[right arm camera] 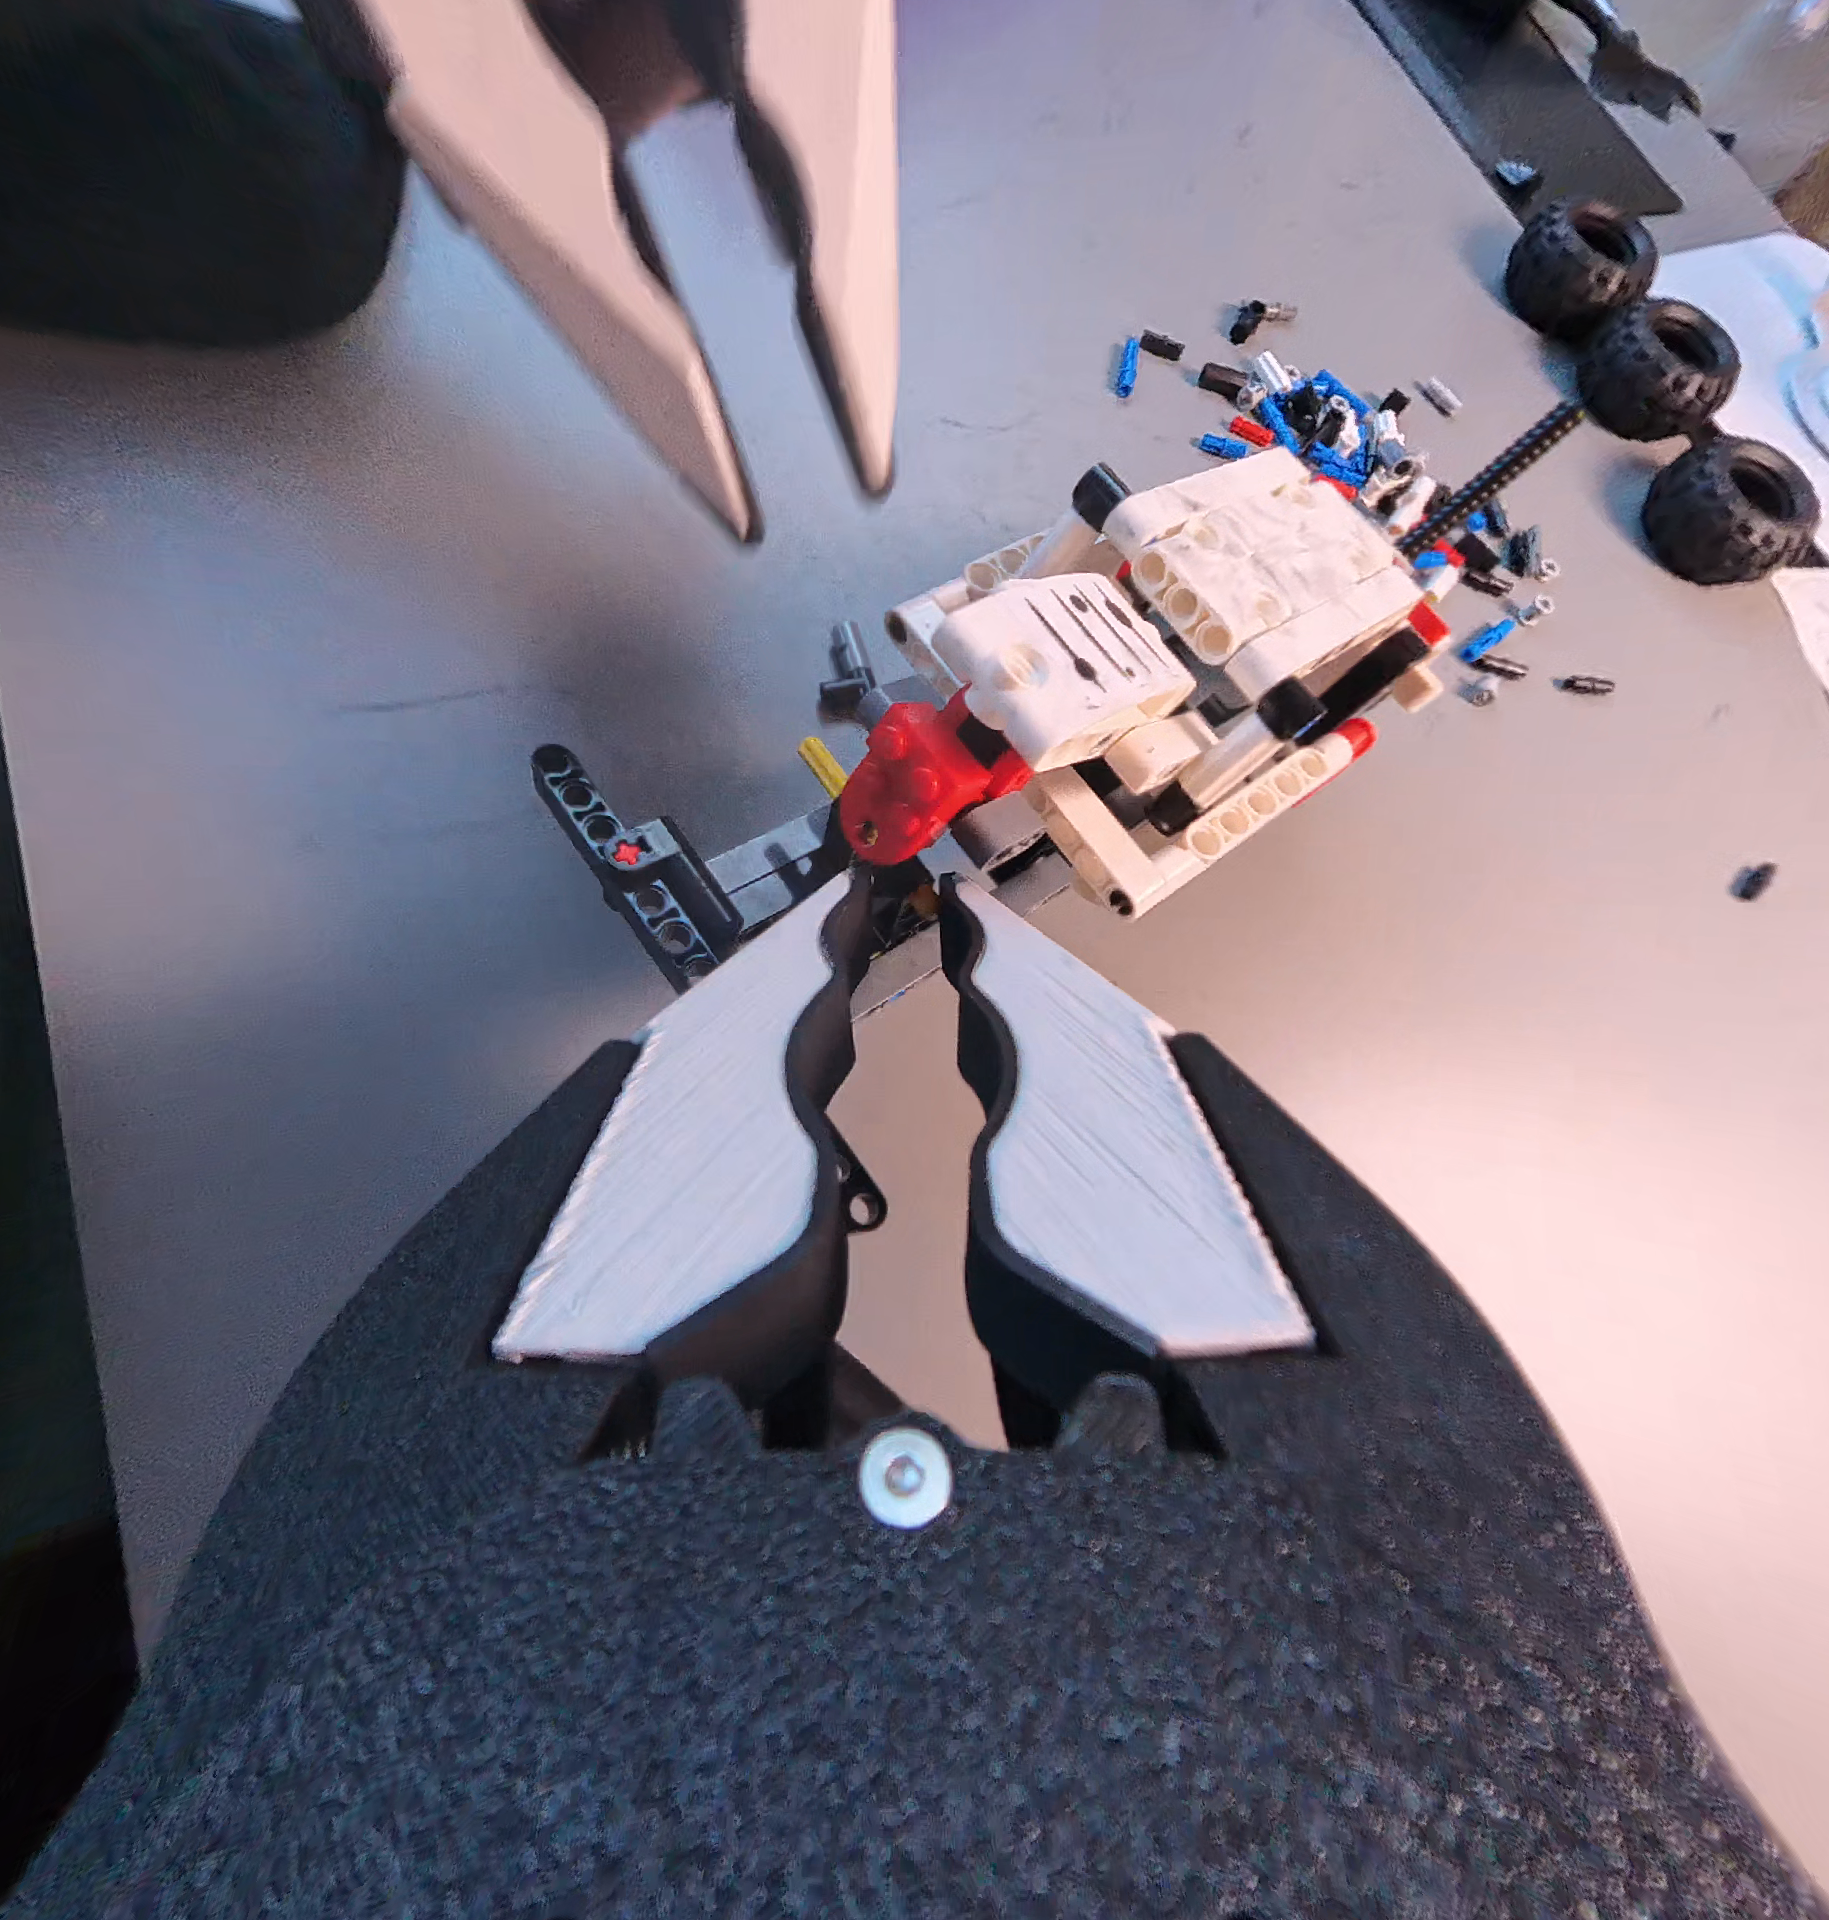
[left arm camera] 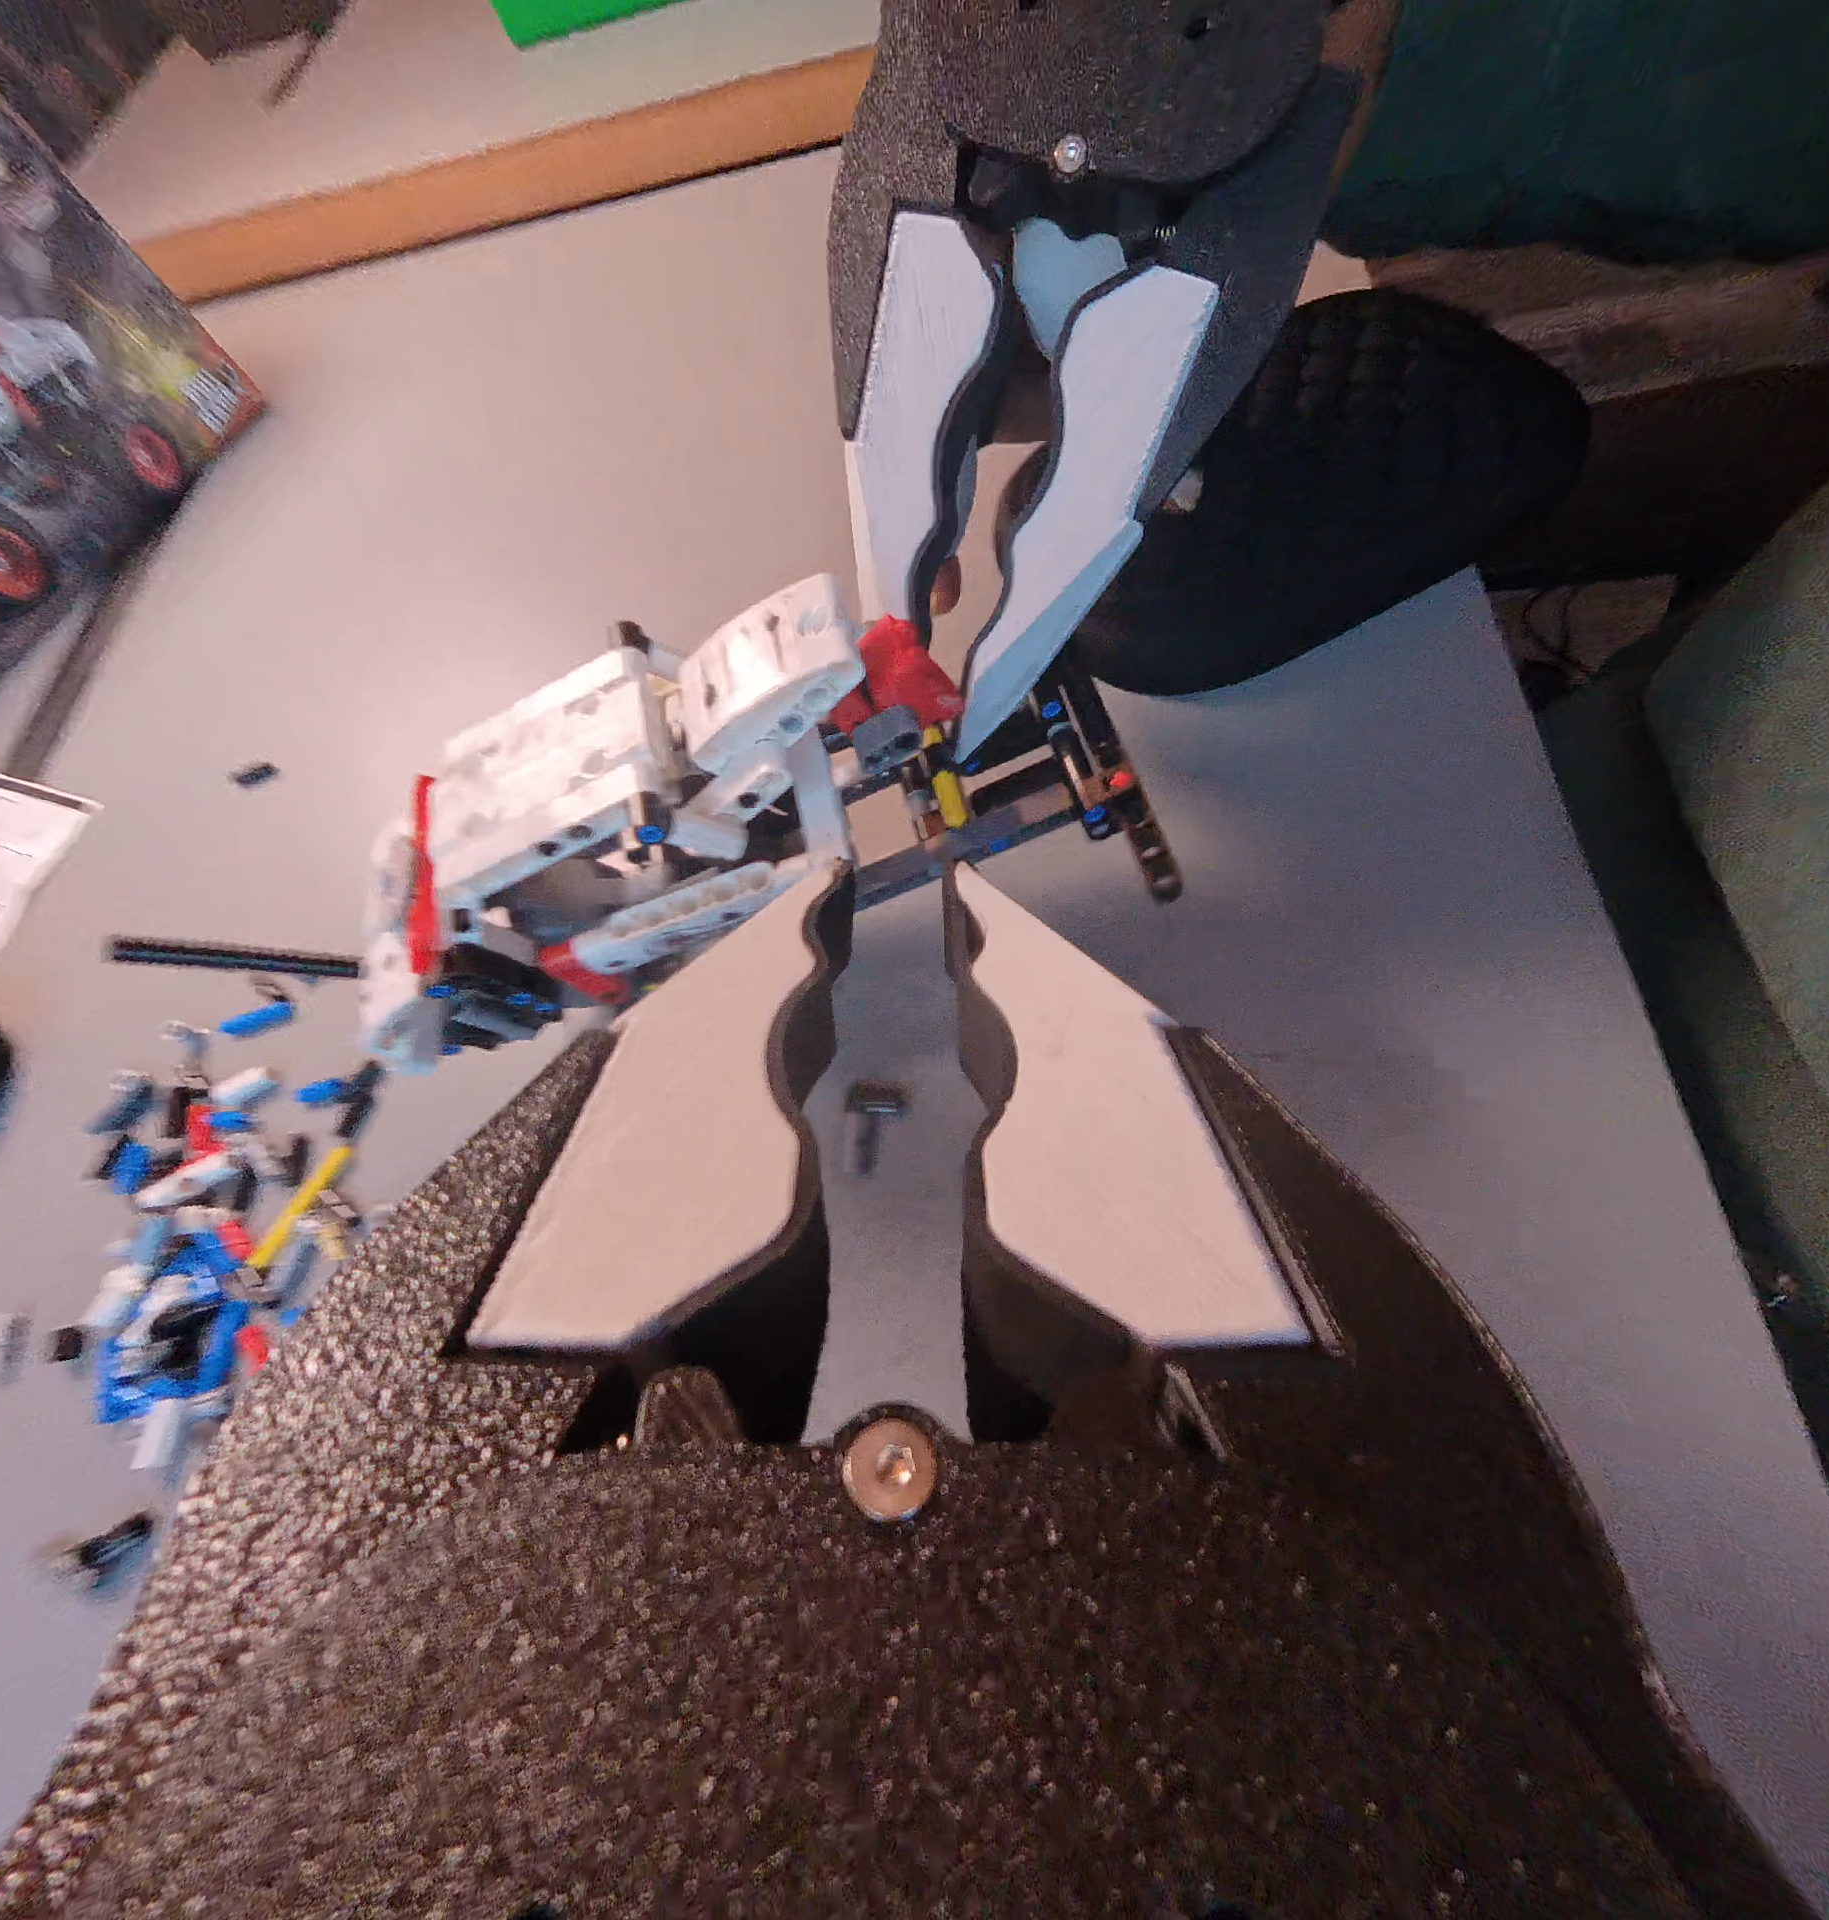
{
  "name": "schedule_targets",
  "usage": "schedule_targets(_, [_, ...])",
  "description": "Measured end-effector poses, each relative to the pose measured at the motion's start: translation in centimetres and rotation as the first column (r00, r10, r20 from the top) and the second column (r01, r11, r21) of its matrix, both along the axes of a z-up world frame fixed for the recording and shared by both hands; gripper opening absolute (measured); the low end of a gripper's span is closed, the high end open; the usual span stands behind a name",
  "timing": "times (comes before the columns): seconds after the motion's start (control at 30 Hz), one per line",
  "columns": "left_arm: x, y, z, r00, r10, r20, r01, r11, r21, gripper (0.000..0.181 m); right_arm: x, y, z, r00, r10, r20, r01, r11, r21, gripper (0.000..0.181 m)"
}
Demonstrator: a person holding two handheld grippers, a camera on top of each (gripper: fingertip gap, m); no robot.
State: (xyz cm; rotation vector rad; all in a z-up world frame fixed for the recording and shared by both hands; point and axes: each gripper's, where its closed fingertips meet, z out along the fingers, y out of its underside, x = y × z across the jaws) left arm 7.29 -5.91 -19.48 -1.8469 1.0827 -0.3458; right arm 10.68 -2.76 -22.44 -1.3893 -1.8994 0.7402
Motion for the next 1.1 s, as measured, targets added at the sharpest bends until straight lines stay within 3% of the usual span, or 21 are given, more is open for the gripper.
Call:
schedule_targets(0.07, [-1.6, 0.8, 1.5, 0.998, 0.024, -0.06, -0.019, 0.996, 0.085, 0.022, 0.5, 0.2, 0.3, 0.996, 0.087, 0.024, -0.087, 0.996, 0.025, 0.011])
schedule_targets(0.13, [-2.7, 1.8, 2.1, 0.99, 0.04, -0.134, -0.022, 0.992, 0.127, 0.04, 1.0, 0.2, 0.9, 0.981, 0.19, 0.047, -0.194, 0.978, 0.074, 0.012])
schedule_targets(0.3, [-0.5, 2.5, 3.0, 0.962, -0.106, -0.251, 0.146, 0.979, 0.145, 0.083, 1.9, -1.1, 2.9, 0.886, 0.425, 0.186, -0.453, 0.88, 0.145, 0.012])
schedule_targets(0.4, [1.6, 2.2, 2.2, 0.931, -0.231, -0.284, 0.252, 0.967, 0.041, 0.103, 1.9, -2.1, 4.2, 0.827, 0.515, 0.226, -0.552, 0.821, 0.148, 0.011])
schedule_targets(0.5, [2.7, 2.1, 0.7, 0.897, -0.302, -0.321, 0.304, 0.952, -0.046, 0.096, 1.4, -2.5, 5.3, 0.803, 0.554, 0.222, -0.591, 0.789, 0.168, 0.009])
schedule_targets(0.53, [3.3, 1.6, 0.5, 0.89, -0.342, -0.302, 0.338, 0.939, -0.064, 0.079, 1.1, -2.2, 5.5, 0.811, 0.544, 0.216, -0.581, 0.793, 0.182, 0.009])
schedule_targets(0.57, [3.7, 1.6, 0.5, 0.897, -0.342, -0.281, 0.34, 0.939, -0.058, 0.075, 1.0, -2.1, 5.7, 0.819, 0.538, 0.2, -0.57, 0.803, 0.175, 0.008])
schedule_targets(0.77, [3.6, 2.7, 0.3, 0.966, -0.219, -0.14, 0.211, 0.975, -0.071, 0.074, 0.7, 0.2, 6.5, 0.934, 0.349, 0.069, -0.354, 0.932, 0.078, 0.014])
schedule_targets(0.83, [3.6, 3.1, 0.2, 0.976, -0.166, -0.143, 0.161, 0.986, -0.05, 0.073, 1.0, 1.1, 6.9, 0.959, 0.27, 0.092, -0.275, 0.96, 0.046, 0.025])
schedule_targets(0.93, [3.6, 3.9, 0.1, 0.982, -0.089, -0.166, 0.091, 0.996, 0.005, 0.072, 2.2, 0.1, 6.5, 0.951, 0.248, 0.186, -0.244, 0.969, -0.043, 0.041])
schedule_targets(1.0, [3.6, 4.2, 0.0, 0.977, -0.063, -0.202, 0.073, 0.996, 0.044, 0.072, 1.9, 0.7, 5.3, 0.959, 0.141, 0.246, -0.137, 0.99, -0.034, 0.038])
schedule_targets(1.1, [3.8, 4.5, -0.1, 0.977, -0.043, -0.21, 0.06, 0.995, 0.075, 0.071, 1.8, 1.1, 2.9, 0.958, 0.104, 0.267, -0.107, 0.994, -0.005, 0.035])
